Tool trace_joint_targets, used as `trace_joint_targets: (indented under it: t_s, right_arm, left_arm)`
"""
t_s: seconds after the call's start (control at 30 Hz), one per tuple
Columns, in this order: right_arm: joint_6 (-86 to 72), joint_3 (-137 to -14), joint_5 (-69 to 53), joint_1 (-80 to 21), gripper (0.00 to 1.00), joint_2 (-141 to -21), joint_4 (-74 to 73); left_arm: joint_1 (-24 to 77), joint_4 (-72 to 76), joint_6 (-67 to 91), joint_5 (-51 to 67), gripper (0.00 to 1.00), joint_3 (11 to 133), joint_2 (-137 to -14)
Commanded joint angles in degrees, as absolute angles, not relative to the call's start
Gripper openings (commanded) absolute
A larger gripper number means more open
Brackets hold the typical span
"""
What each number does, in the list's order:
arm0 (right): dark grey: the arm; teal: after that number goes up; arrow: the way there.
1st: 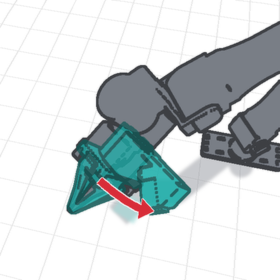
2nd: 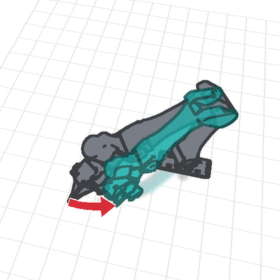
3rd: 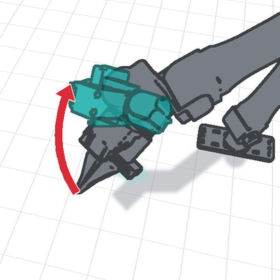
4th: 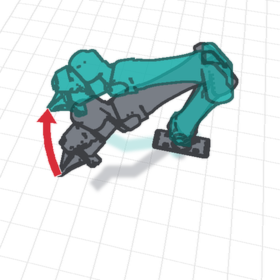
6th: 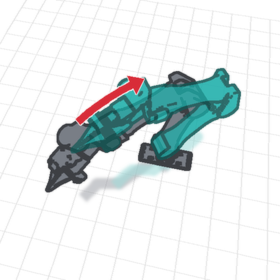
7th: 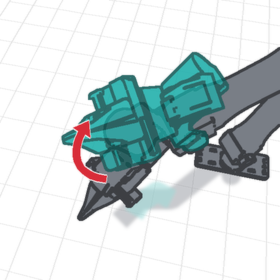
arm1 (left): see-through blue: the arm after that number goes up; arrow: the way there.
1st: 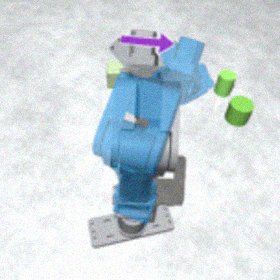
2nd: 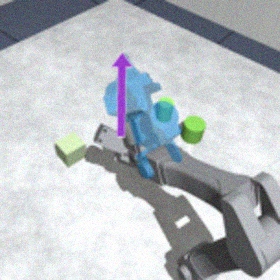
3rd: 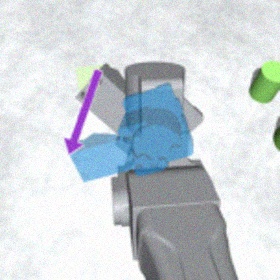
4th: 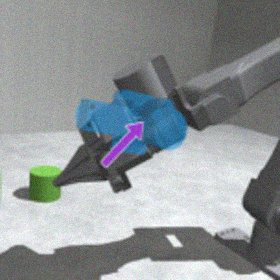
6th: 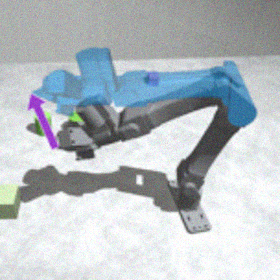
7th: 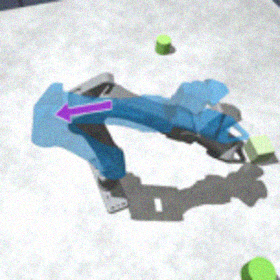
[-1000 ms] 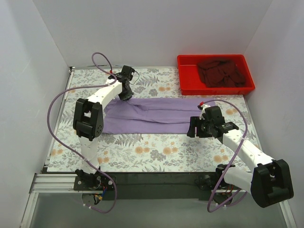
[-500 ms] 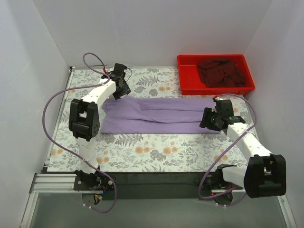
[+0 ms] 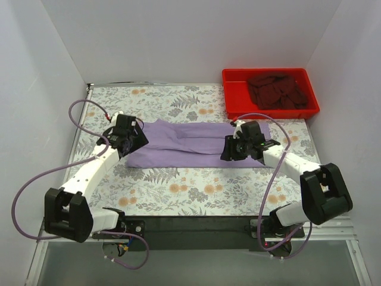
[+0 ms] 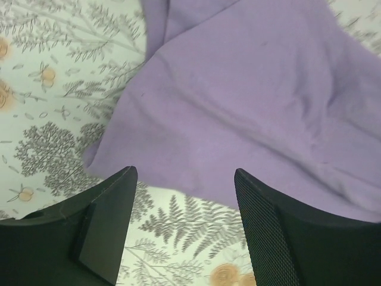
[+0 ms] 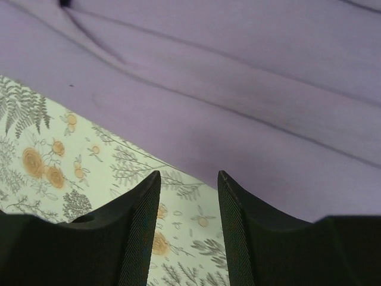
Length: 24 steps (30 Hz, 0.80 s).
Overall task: Fold and stack the t-shirts
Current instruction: Fold the tshirt
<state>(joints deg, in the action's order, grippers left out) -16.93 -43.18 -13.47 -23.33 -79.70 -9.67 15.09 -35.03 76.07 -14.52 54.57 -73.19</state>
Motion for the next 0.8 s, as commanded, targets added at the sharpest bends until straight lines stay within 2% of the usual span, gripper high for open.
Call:
trace_joint_targets:
  t_s: [0.0,0.07,0.23,0.33,0.57,0.77]
  right_arm:
    - [-16.8,-48.2,-13.1,-29.0,0.49,-83.4,-2.7]
    - [-16.8,-50.0,-12.6,-32.8,0.48,-85.7,-1.6]
    - [-16.8,-55.4,-11.1,-38.0,0.43,-94.2,-0.6]
    - [-16.7,-58.9,-11.2,-39.0,0.39,-99.2,-0.5]
    - [-15.6,-64.7,-9.8,-39.4,0.38,-105.7,-0.6]
    - [-11.9,-70.0,-1.9,-38.9,0.39,-107.9,-3.7]
  left_arm:
    - [14.8,-31.4,73.2,-16.3,0.66,47.3,-68.0]
    - [14.8,-29.9,72.9,-16.6,0.66,45.2,-66.1]
    - [14.8,-27.1,72.1,-16.7,0.83,41.8,-63.0]
    - [14.8,-25.5,71.5,-16.8,0.89,41.8,-63.8]
    - [14.8,-25.8,71.5,-16.9,0.89,42.1,-65.0]
    - [14.8,-25.9,71.5,-17.3,0.89,42.2,-65.0]
